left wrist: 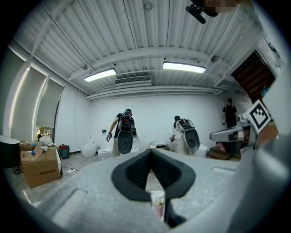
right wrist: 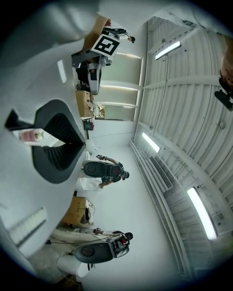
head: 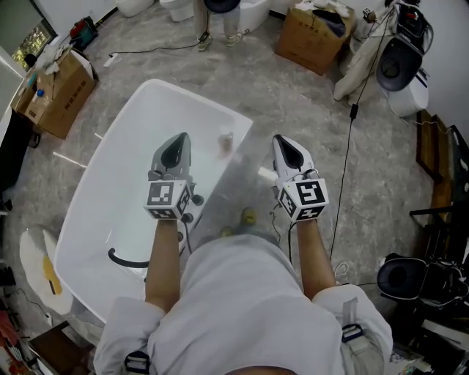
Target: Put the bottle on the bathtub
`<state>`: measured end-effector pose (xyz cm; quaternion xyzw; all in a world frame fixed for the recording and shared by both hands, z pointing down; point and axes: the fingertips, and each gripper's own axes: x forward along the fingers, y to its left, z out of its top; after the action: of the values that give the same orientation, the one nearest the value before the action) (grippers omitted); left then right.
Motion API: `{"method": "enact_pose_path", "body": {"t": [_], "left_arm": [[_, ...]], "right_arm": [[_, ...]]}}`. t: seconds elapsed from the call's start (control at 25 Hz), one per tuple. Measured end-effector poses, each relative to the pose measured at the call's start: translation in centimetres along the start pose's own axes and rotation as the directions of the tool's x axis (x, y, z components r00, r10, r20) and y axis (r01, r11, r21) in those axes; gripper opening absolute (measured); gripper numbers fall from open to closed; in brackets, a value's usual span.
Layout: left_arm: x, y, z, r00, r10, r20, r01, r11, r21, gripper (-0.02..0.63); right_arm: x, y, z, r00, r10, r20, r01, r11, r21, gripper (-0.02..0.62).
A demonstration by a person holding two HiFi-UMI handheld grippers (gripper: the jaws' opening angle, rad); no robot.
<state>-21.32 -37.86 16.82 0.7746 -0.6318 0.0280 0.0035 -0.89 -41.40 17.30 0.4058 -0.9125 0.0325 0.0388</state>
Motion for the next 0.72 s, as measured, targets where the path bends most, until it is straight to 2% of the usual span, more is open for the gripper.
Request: {"method": "enact_pose_path", "body": {"t": [0.72], "left_arm": [[-2.0, 0.2, 1.2, 0.999, -0.019, 0.027, 0.017, 0.999, 0.046, -0.002]], "right_arm": [[-0.7, 0.8, 0.6, 0.998, -0.055, 0.019, 0.056, 0.997, -0.046, 0.004]]}}
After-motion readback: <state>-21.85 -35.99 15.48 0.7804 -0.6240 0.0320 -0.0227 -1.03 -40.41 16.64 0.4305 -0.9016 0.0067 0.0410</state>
